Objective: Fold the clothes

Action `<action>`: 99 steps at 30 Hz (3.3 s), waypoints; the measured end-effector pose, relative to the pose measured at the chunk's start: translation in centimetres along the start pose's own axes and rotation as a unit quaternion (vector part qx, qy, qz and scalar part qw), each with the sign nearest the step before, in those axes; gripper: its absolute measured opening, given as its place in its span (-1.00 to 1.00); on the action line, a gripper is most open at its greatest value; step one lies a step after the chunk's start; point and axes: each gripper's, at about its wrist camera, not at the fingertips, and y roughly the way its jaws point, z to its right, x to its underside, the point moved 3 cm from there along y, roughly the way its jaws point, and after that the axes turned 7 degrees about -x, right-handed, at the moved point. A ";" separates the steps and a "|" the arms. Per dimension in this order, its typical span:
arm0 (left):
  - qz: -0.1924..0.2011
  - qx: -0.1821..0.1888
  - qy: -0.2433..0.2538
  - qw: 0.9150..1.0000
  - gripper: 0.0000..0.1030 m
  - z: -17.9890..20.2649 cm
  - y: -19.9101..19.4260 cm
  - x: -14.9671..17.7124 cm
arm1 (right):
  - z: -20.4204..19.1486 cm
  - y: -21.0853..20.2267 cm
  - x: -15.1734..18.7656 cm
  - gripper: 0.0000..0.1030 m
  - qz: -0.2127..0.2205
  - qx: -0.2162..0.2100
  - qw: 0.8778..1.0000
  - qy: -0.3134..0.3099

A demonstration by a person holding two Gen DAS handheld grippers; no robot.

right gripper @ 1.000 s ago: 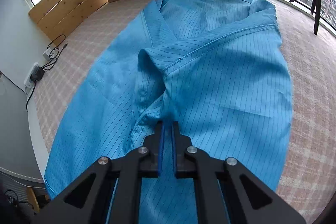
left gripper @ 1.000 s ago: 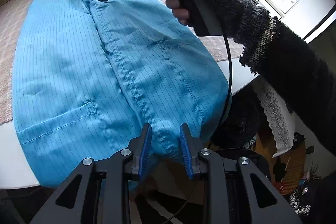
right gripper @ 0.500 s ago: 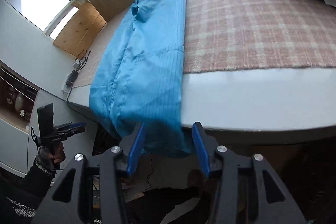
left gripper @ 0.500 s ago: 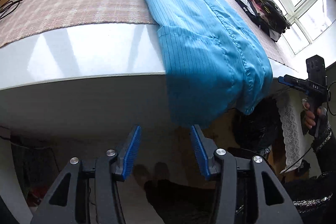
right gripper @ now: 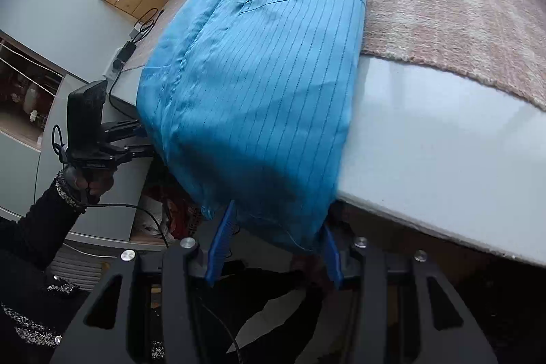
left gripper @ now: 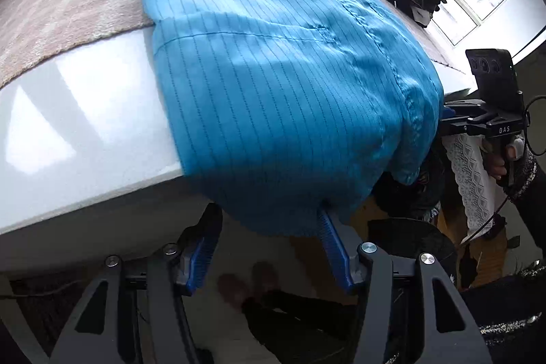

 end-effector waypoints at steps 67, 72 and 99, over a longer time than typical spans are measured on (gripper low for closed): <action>-0.025 0.031 0.083 0.996 -0.09 0.7 -2.9 -11.9 | -0.5 10.1 -39.9 -0.53 -0.101 0.056 0.980 -0.164; -0.029 0.039 0.083 0.995 -0.09 0.5 -3.0 -12.4 | -1.0 10.0 -39.4 -0.53 -0.125 0.042 0.973 -0.187; -0.032 0.054 0.096 0.993 -0.05 1.5 -3.0 -14.4 | -3.1 8.7 -41.4 -0.98 -0.065 0.157 0.941 -0.293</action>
